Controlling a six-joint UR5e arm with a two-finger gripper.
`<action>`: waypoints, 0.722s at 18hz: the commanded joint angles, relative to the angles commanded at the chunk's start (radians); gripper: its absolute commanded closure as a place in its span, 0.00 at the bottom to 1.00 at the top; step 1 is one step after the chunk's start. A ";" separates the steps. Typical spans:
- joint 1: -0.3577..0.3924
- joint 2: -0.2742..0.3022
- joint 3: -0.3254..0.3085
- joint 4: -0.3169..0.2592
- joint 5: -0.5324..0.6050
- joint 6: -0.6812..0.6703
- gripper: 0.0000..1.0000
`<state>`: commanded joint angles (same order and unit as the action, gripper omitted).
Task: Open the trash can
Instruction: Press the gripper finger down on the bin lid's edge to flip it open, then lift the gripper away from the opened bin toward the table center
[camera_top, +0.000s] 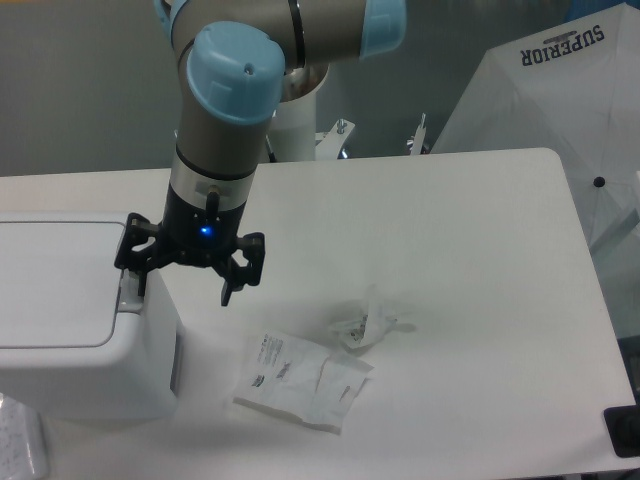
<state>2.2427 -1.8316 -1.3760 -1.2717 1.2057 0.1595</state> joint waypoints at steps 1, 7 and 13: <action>0.000 0.000 0.000 -0.002 0.000 0.000 0.00; 0.000 -0.002 -0.002 -0.002 0.000 0.000 0.00; 0.000 0.003 0.006 0.000 -0.002 0.008 0.00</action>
<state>2.2427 -1.8285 -1.3699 -1.2717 1.2042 0.1671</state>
